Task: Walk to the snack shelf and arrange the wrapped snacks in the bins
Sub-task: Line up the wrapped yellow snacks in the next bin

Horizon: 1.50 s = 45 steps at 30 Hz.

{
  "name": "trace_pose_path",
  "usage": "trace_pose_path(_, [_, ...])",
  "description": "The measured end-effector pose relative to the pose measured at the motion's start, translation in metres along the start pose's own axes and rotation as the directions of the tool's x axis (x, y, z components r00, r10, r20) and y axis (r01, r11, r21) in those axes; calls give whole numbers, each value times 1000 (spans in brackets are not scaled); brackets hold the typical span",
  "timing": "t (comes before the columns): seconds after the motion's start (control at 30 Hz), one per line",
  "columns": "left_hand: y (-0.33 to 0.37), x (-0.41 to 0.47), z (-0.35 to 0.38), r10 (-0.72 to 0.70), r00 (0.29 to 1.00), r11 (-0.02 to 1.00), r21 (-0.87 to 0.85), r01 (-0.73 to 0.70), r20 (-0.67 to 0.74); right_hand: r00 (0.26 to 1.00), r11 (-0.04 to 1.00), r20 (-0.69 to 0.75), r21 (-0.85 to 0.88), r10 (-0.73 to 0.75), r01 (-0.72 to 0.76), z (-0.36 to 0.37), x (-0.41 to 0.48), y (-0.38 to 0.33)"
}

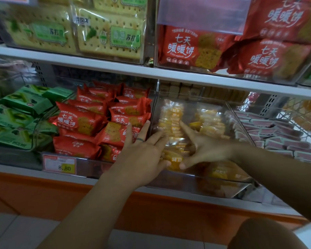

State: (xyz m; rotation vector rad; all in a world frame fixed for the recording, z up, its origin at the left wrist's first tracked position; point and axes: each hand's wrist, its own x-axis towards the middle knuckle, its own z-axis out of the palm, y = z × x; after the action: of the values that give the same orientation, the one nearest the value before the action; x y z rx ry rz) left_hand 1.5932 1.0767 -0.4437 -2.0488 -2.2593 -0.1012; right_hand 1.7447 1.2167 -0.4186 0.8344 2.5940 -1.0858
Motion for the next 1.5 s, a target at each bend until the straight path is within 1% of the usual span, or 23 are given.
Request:
trace_pose_path(0.03, [1, 1, 1, -9, 1000, 1000, 9, 9, -18, 998, 1000, -68, -1, 4, -4, 1, 3, 1])
trace_pose_path(0.1, [3, 4, 3, -30, 998, 999, 16, 31, -52, 990, 1000, -143, 1, 3, -3, 2, 11, 3])
trace_pose_path(0.17, [4, 6, 3, -40, 998, 999, 14, 41, -54, 984, 1000, -181, -6, 3, -4, 4, 16, 3])
trace_pose_path(0.23, [4, 5, 0, -35, 999, 999, 12, 35, -13, 978, 1000, -208, -7, -5, 4, 8, 14, 4])
trace_pose_path(0.3, [3, 4, -3, -26, 999, 1000, 5, 26, 38, 981, 1000, -192, -22, -7, 3, 8, 9, 3])
trace_pose_path(0.33, [3, 3, -5, -23, 998, 1000, -1, 23, 58, 986, 998, -167, -64, -11, 0, 7, 5, 0])
trace_pose_path(0.4, [1, 1, -7, -14, 997, 1000, -16, 15, 71, 991, 979, -131, -201, -10, -17, 1, -5, -6])
trace_pose_path(0.43, [1, 0, -7, -9, 998, 1000, -21, 10, 67, 989, 961, -146, -275, -13, -28, -2, -13, -10])
trace_pose_path(0.5, [0, -2, -6, 2, 998, 999, -38, 1, 58, 968, 932, -249, -358, -32, -62, -6, -29, -17])
trace_pose_path(0.6, [-2, -4, -7, 15, 999, 996, -84, -11, 45, 909, 930, -402, -365, -111, -48, 1, -43, -16])
trace_pose_path(0.73, [-4, -10, -11, 12, 1000, 977, -211, -14, -8, 860, 902, -472, -431, -193, -34, 10, -45, -12])
trace_pose_path(0.77, [-4, -12, -12, 8, 1000, 969, -247, -15, -30, 853, 886, -471, -462, -223, -23, 12, -46, -13])
trace_pose_path(0.87, [-7, -16, -14, -7, 997, 961, -276, -15, -81, 867, 770, -423, -633, -265, -74, 20, -44, -9])
trace_pose_path(0.9, [-8, -17, -14, -9, 996, 962, -272, -15, -86, 864, 767, -424, -638, -270, -73, 22, -40, -6])
trace_pose_path(0.93, [-8, -17, -13, -8, 996, 962, -271, -18, -93, 858, 794, -431, -606, -278, -47, 23, -37, -5])
trace_pose_path(1.03, [-8, -17, -14, 5, 988, 956, -289, -49, -152, 830, 897, -466, -433, -307, 89, 21, -22, -6])
trace_pose_path(1.1, [-8, -16, -16, 2, 986, 952, -300, -53, -167, 824, 931, -488, -346, -288, 120, 21, -15, -9])
trace_pose_path(1.23, [-8, -15, -18, -7, 989, 946, -322, -42, -150, 829, 972, -510, -163, -228, 167, 23, -11, -10])
trace_pose_path(1.3, [-8, -14, -17, -5, 988, 939, -339, -48, -155, 832, 981, -523, -49, -184, 186, 23, -10, -10])
trace_pose_path(1.33, [-8, -13, -16, -2, 987, 936, -349, -54, -160, 831, 981, -528, -22, -177, 195, 24, -9, -10])
trace_pose_path(1.37, [-8, -13, -16, 1, 987, 934, -353, -59, -161, 833, 980, -522, -28, -184, 199, 25, -8, -11])
trace_pose_path(1.4, [-8, -12, -15, 4, 987, 935, -349, -60, -159, 840, 978, -502, -71, -205, 196, 26, -7, -11])
trace_pose_path(1.5, [-10, -11, -14, 12, 992, 947, -317, -52, -126, 887, 947, -370, -262, -275, 184, 23, -5, -13])
